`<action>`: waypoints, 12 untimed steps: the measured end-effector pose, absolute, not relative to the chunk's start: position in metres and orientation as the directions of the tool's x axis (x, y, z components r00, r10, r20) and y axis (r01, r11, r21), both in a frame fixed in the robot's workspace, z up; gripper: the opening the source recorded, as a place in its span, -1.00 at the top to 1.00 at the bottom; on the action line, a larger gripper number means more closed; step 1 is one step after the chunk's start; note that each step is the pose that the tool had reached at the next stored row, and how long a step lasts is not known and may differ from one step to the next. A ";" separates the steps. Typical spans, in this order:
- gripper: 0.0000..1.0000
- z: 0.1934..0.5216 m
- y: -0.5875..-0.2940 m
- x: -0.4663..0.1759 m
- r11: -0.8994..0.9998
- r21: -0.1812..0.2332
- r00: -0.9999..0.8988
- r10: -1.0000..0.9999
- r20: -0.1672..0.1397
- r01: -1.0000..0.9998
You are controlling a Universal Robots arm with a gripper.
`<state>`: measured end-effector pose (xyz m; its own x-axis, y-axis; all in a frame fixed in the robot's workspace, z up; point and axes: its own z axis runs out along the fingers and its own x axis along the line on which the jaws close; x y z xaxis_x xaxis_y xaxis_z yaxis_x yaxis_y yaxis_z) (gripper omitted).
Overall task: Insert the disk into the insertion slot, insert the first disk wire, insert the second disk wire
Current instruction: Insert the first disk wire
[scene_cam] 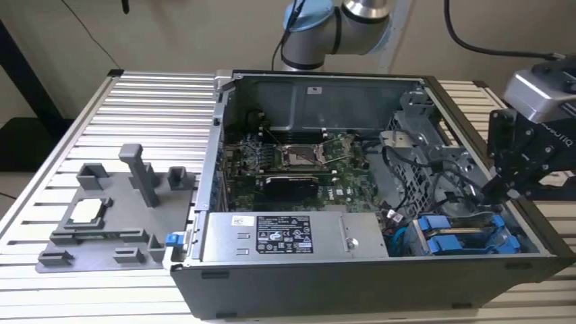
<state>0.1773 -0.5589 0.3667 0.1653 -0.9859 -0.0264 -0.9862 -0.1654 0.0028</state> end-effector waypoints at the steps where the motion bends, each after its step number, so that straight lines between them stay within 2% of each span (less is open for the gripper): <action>1: 0.62 0.367 -0.560 0.175 -0.165 0.003 0.165 -0.986 -0.026 -0.986; 6: 0.62 0.365 -0.564 0.167 -0.165 -0.002 0.165 -0.986 -0.026 -0.986; 12: 0.62 0.359 -0.567 0.160 -0.165 -0.037 0.166 -0.986 -0.020 -0.986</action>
